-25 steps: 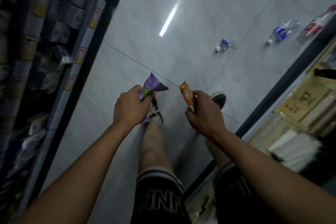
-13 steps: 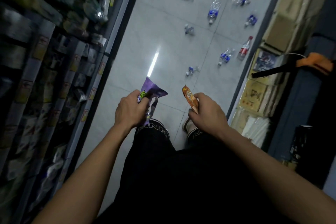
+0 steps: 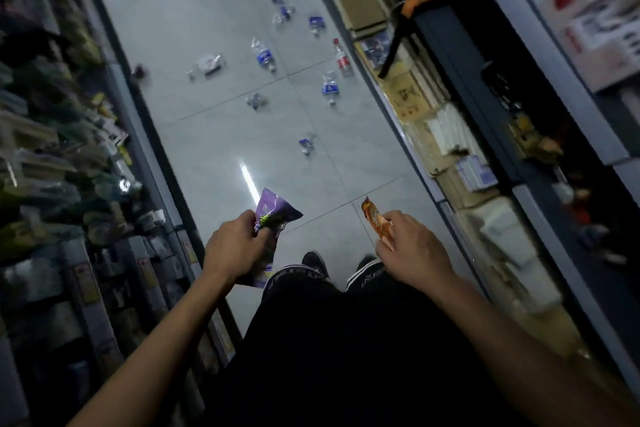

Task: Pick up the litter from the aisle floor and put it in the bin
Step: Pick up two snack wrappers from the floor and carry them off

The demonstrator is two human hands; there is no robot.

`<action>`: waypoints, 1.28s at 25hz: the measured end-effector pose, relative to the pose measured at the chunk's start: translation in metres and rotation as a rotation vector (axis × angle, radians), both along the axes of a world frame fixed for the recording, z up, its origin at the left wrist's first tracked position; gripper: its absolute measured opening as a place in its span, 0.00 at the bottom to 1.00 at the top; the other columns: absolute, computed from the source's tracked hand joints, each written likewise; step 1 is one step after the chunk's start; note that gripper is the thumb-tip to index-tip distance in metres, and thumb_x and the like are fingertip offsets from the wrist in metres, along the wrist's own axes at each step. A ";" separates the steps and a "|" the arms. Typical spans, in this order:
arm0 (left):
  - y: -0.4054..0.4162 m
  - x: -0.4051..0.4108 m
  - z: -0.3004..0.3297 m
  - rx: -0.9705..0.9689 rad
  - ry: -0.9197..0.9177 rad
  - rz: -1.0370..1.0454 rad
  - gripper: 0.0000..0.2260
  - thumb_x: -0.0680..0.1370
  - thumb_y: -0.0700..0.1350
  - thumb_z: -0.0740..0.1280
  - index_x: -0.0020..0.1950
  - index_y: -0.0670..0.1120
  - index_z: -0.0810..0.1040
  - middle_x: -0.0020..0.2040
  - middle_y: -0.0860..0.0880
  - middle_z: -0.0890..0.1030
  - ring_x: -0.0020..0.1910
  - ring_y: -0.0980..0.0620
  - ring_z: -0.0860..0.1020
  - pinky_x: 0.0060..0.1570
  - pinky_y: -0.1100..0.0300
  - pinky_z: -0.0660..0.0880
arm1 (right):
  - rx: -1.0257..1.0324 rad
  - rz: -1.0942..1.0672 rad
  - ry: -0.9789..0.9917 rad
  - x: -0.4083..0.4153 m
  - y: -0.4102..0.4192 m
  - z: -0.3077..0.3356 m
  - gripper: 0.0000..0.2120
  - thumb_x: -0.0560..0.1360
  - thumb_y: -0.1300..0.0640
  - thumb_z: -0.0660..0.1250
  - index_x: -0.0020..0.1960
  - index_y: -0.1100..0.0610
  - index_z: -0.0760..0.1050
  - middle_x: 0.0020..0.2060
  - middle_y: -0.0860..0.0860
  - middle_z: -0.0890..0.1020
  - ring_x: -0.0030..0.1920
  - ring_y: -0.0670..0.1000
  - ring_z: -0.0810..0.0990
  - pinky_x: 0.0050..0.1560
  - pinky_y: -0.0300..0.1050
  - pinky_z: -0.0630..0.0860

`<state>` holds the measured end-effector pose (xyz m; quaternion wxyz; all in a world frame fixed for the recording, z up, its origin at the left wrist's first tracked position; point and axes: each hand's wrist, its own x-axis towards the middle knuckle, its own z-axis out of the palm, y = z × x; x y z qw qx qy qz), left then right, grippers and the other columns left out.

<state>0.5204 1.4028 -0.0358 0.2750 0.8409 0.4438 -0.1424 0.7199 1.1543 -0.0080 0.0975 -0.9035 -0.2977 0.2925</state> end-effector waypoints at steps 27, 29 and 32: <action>-0.520 0.096 0.039 -0.064 -0.085 -1.636 0.22 0.74 0.66 0.60 0.49 0.48 0.74 0.47 0.39 0.83 0.46 0.34 0.81 0.39 0.52 0.70 | 0.194 -1.887 -0.038 -0.386 -0.445 0.029 0.15 0.77 0.48 0.71 0.62 0.48 0.75 0.47 0.46 0.79 0.47 0.50 0.80 0.44 0.47 0.75; -0.560 0.101 0.039 -0.027 -0.080 -1.768 0.20 0.77 0.64 0.62 0.54 0.48 0.76 0.47 0.43 0.83 0.45 0.37 0.82 0.40 0.54 0.72 | 0.173 -2.005 -0.039 -0.399 -0.444 0.031 0.16 0.77 0.48 0.71 0.63 0.48 0.74 0.50 0.47 0.81 0.48 0.50 0.80 0.46 0.48 0.76; -0.608 0.107 0.034 -0.096 -0.100 -1.977 0.23 0.75 0.67 0.56 0.51 0.48 0.74 0.43 0.48 0.82 0.42 0.41 0.82 0.39 0.54 0.73 | 0.134 -2.161 -0.054 -0.419 -0.443 0.032 0.14 0.77 0.47 0.71 0.60 0.45 0.73 0.48 0.45 0.80 0.47 0.49 0.80 0.45 0.46 0.72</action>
